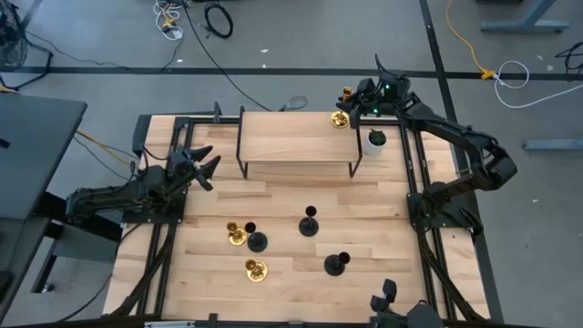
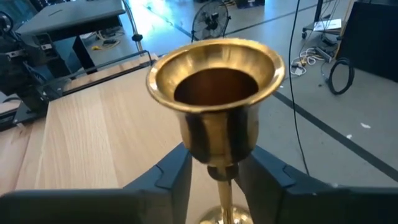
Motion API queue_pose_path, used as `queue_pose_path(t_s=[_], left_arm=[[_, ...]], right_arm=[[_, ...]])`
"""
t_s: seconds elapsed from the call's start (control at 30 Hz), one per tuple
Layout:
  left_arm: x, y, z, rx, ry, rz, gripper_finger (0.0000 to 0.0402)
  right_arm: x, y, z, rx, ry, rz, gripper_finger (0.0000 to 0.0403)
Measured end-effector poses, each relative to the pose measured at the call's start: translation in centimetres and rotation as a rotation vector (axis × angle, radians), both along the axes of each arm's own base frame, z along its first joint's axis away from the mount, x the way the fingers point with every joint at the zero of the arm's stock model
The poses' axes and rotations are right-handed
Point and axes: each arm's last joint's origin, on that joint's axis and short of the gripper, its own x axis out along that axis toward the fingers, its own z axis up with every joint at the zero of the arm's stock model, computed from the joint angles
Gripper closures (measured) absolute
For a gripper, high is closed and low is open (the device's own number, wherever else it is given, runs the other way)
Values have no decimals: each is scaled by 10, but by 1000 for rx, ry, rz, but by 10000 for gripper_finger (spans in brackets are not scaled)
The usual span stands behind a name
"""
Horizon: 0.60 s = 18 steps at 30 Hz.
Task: Pick & Place candle stick holders
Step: Put the bottom black candle holder on the shelf
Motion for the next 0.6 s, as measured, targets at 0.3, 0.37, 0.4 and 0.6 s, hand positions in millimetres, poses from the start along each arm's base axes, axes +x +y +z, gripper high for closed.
queue_pose_path(t_s=[0.3, 0.37, 0.4, 0.6], left_arm=[[0, 0, 0, 0, 0, 0, 157], [0, 0, 0, 0, 1, 0, 157], [0, 0, 0, 0, 0, 0, 157], [0, 0, 0, 1, -1, 0, 157]], right_arm=[[-10, 13, 20, -52, -28, 4, 218], [-13, 17, 26, -65, -38, 3, 210], [-15, 19, 29, -71, -43, 3, 206], [-25, 33, 47, -121, -81, 2, 189]])
